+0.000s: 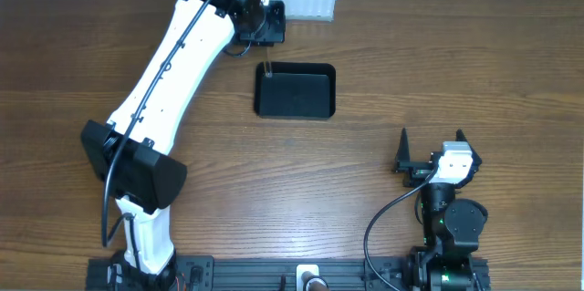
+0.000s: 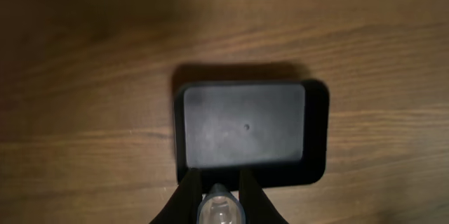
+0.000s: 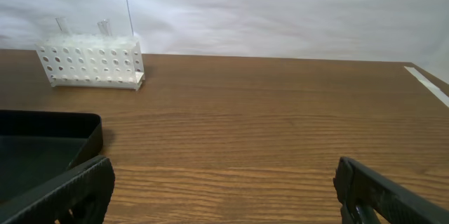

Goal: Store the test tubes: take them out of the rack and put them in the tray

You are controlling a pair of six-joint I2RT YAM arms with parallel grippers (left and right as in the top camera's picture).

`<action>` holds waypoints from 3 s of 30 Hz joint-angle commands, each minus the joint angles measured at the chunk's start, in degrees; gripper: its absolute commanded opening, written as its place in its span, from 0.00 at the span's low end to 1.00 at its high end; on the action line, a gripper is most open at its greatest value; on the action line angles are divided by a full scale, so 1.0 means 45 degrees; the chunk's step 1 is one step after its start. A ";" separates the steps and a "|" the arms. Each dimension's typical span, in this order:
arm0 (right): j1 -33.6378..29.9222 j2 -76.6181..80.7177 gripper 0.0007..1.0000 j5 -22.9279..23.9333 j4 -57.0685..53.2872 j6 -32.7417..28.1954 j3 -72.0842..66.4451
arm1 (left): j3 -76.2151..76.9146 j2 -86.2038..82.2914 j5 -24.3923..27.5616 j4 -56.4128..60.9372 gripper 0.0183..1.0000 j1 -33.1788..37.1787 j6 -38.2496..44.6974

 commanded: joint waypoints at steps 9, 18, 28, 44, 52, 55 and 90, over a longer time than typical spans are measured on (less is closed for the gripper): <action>-0.0015 -0.0117 0.99 -0.0194 -0.0024 -0.0010 -0.0068 | 0.0102 0.2560 0.0913 -0.0355 0.02 -0.0005 -0.0321; -0.0015 -0.0117 0.99 -0.0194 -0.0029 -0.0010 -0.0068 | 0.0102 0.3580 0.0976 -0.0350 0.02 0.0010 -0.0321; -0.0015 -0.0117 0.99 -0.0194 -0.0029 -0.0010 -0.0068 | 0.0102 0.4381 0.1015 -0.0321 0.02 0.0010 -0.0321; -0.0015 -0.0117 0.99 -0.0194 -0.0029 -0.0010 -0.0068 | 0.0102 0.5231 0.1069 0.0330 0.04 0.0010 -0.0321; -0.0015 -0.0117 0.99 -0.0194 -0.0029 -0.0010 -0.0068 | 0.0112 0.5401 0.1151 0.0389 0.20 0.0010 -0.0321; -0.0015 -0.0117 0.99 -0.0194 -0.0029 -0.0010 -0.0068 | 0.0121 0.5353 0.1156 0.0389 0.23 -0.0005 -0.0321; -0.0015 -0.0117 0.99 -0.0194 -0.0029 -0.0010 -0.0068 | 0.0131 0.2613 -0.3915 0.8388 0.71 0.0029 0.1792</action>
